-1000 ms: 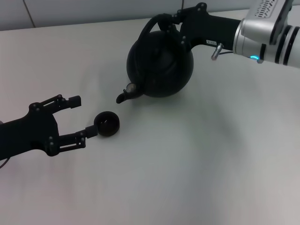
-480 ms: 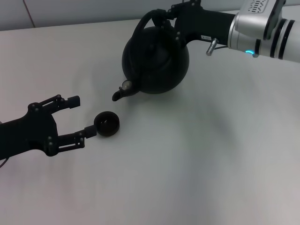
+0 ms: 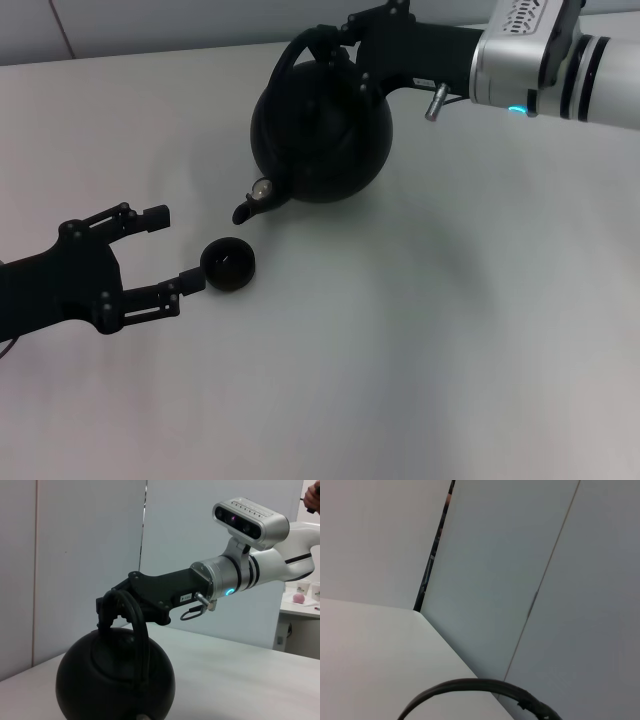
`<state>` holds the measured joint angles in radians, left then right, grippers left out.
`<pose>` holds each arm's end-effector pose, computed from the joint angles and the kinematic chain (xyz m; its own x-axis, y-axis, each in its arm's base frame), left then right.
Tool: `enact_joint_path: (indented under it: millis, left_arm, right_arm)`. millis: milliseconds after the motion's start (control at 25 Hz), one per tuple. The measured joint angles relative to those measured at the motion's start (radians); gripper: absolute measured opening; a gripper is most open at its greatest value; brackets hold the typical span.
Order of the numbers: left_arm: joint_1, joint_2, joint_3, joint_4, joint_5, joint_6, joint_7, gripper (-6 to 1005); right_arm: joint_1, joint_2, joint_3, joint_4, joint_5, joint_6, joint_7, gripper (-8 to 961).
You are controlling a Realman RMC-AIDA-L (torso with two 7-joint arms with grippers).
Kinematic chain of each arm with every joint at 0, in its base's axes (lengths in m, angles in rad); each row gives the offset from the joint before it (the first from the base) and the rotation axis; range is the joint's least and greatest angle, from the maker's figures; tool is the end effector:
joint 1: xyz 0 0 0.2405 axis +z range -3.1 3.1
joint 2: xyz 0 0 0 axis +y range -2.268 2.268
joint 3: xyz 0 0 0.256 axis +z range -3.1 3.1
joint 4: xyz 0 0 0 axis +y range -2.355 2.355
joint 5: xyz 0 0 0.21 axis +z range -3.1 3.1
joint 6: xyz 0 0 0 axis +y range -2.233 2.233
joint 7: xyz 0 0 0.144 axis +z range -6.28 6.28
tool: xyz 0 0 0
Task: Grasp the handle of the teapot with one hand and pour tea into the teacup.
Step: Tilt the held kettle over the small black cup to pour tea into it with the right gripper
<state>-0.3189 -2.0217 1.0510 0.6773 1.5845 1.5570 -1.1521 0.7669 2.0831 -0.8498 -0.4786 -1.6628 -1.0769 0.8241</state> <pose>-0.2782 0.2872 0.0027 0.7998 0.1632 0.5777 0.3350 -0.9199 -0.2040 0.1938 0.4254 -0.0236 0.9165 0.1655 -0.3641 -0.0937 -0.7962 -0.5977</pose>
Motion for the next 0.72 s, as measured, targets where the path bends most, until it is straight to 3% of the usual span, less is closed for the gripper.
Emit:
enact_joint_path:
  millis: [720]
  left_arm:
    - [0.000,0.000,-0.006,0.003,0.000,0.000,-0.002,860]
  right_arm:
    - [0.004,0.002,-0.072,-0.054,0.002,0.000,-0.014,96]
